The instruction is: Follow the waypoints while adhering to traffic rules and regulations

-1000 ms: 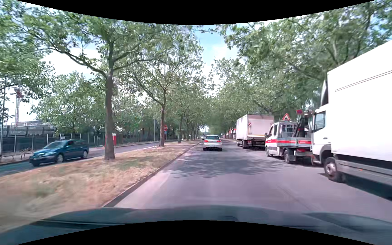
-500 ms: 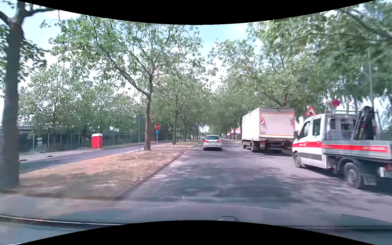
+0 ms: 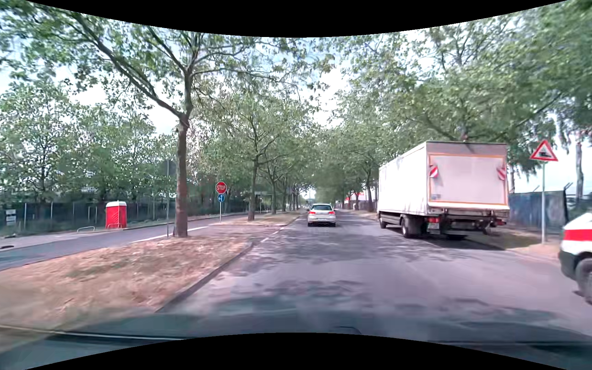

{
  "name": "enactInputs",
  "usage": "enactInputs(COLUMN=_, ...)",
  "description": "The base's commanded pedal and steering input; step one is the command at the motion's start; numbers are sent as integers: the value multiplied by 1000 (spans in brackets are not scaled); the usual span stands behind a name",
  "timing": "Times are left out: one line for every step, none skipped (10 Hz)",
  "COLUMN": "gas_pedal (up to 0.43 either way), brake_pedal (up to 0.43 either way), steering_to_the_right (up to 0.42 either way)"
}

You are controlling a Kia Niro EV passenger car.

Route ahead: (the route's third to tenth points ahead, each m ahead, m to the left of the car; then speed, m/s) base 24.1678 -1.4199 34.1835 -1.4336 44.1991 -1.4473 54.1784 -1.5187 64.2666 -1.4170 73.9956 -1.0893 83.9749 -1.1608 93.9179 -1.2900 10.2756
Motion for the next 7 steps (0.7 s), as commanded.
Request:
enactInputs(gas_pedal=138, brake_pedal=0, steering_to_the_right=-5)
enactInputs(gas_pedal=138, brake_pedal=0, steering_to_the_right=-4)
enactInputs(gas_pedal=138, brake_pedal=0, steering_to_the_right=-4)
enactInputs(gas_pedal=138, brake_pedal=0, steering_to_the_right=-4)
enactInputs(gas_pedal=138, brake_pedal=0, steering_to_the_right=-4)
enactInputs(gas_pedal=138, brake_pedal=0, steering_to_the_right=-4)
enactInputs(gas_pedal=138, brake_pedal=0, steering_to_the_right=-4)
